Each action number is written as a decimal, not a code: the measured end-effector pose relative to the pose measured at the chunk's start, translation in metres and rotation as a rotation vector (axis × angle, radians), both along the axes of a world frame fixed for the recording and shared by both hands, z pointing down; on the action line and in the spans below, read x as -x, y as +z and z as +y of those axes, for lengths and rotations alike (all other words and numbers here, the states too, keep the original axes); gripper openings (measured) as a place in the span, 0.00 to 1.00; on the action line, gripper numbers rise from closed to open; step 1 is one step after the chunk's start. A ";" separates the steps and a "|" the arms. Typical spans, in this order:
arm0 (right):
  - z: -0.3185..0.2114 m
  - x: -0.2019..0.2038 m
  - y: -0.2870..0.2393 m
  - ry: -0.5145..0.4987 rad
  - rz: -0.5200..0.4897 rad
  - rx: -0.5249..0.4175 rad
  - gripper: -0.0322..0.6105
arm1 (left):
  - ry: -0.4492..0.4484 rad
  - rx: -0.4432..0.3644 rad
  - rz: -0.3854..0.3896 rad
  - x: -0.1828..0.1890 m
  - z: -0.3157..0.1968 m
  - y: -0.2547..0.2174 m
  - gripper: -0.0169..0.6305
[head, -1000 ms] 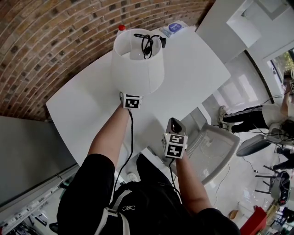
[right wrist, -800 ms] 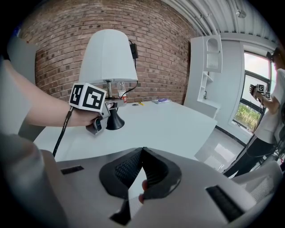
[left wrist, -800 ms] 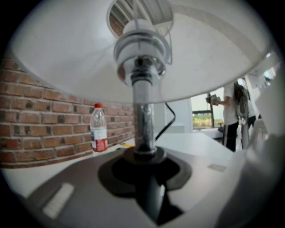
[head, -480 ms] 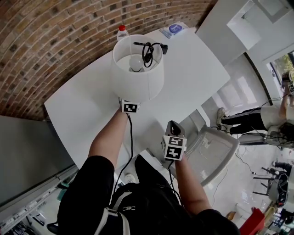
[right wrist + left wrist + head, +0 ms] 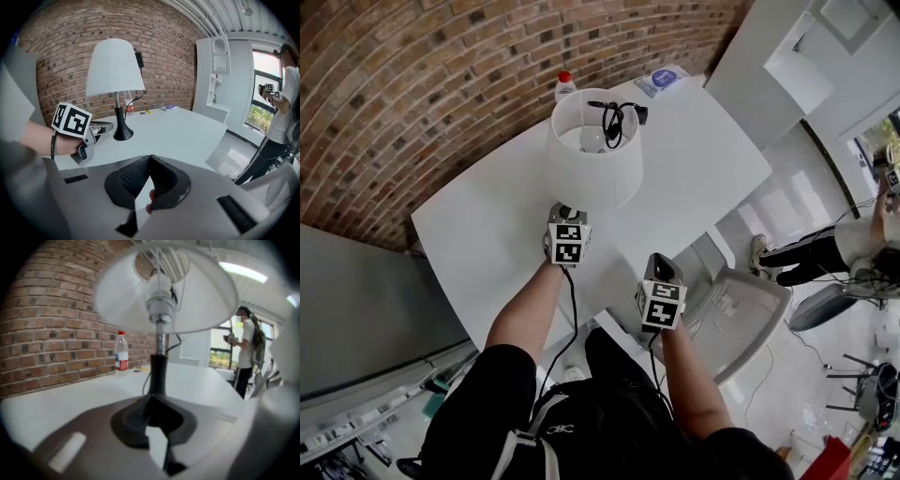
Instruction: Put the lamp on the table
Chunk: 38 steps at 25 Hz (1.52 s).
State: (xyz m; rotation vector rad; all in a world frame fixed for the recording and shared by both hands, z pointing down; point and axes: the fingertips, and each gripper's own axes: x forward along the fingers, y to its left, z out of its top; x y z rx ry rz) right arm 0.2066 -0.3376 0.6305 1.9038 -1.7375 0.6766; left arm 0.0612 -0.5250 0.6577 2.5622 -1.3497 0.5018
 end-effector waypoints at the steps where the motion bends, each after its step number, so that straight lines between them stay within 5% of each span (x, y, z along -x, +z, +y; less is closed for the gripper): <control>1: 0.001 0.005 -0.004 -0.005 -0.001 -0.010 0.03 | -0.025 0.027 -0.008 0.010 0.007 0.002 0.03; 8: 0.022 0.052 -0.034 -0.061 -0.024 -0.075 0.03 | 0.004 0.096 -0.067 0.040 0.078 -0.033 0.02; 24: 0.110 0.135 -0.146 -0.110 -0.080 -0.273 0.03 | 0.018 0.051 -0.081 0.092 0.231 -0.165 0.02; 38: 0.156 0.160 -0.174 -0.121 -0.034 -0.332 0.03 | 0.039 0.007 -0.044 0.104 0.301 -0.195 0.02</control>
